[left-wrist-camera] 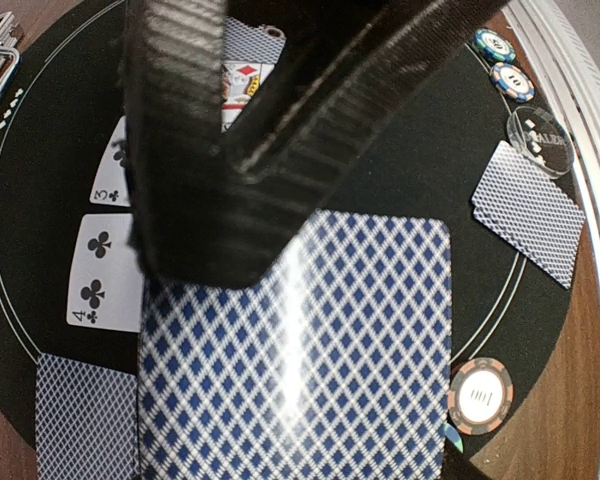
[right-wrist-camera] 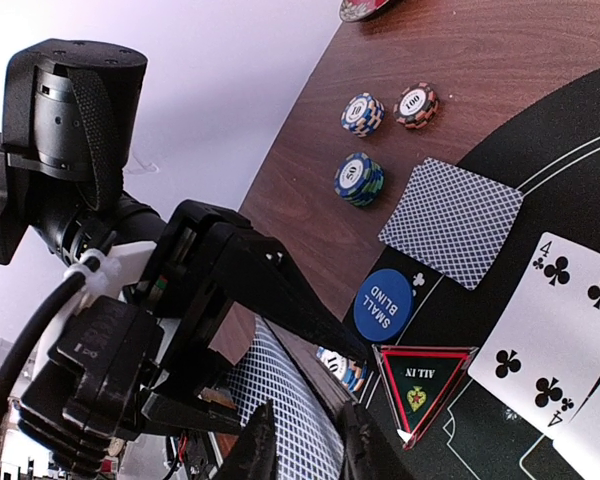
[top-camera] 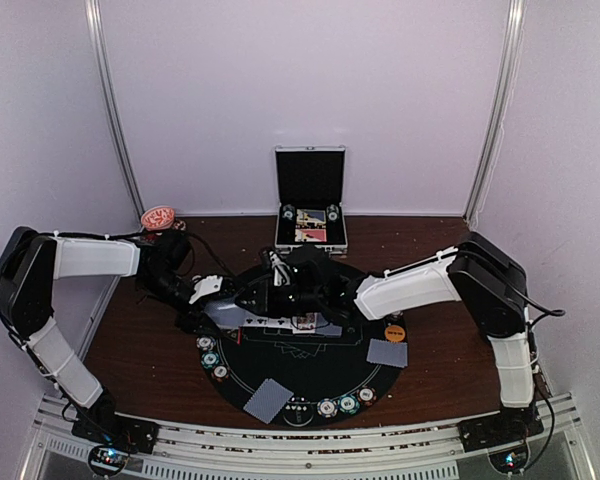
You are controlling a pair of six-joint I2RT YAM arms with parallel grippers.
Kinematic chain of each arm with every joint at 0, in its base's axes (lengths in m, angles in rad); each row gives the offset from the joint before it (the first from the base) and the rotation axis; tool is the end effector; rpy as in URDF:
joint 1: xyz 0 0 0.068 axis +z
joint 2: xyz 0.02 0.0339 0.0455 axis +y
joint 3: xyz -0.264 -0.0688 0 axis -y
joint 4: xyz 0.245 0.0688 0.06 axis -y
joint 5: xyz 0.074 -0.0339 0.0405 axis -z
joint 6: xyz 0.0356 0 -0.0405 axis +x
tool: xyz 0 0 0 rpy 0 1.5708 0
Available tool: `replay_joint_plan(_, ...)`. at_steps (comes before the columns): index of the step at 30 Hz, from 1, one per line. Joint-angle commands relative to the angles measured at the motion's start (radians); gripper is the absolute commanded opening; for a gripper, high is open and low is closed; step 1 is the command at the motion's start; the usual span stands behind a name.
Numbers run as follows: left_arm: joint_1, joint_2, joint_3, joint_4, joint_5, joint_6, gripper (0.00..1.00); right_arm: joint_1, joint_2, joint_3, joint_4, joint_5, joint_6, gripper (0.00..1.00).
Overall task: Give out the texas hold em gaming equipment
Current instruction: Pick up the poker card from the face-down deck piles.
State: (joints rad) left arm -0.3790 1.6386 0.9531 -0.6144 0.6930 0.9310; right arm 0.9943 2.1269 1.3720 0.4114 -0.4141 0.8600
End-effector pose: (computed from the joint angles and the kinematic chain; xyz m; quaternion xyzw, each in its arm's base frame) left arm 0.2635 -0.1294 0.1705 0.6041 0.7111 -0.2891 0.2139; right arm 0.2492 0.4096 0.1776 -0.1718 0.7903 0.5517 0.2038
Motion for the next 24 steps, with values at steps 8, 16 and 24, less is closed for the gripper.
replay_joint_plan(8,-0.003,0.009,0.001,-0.007,0.023,0.016,0.57,0.012,-0.018,0.0,-0.037,0.031,-0.038,0.14)
replay_joint_plan(16,-0.003,0.011,0.001,-0.007,0.024,0.016,0.57,0.01,-0.034,-0.021,-0.013,0.016,-0.028,0.0)
replay_joint_plan(24,-0.002,0.014,0.002,-0.007,0.022,0.015,0.57,-0.014,-0.128,-0.163,0.09,0.029,0.027,0.0)
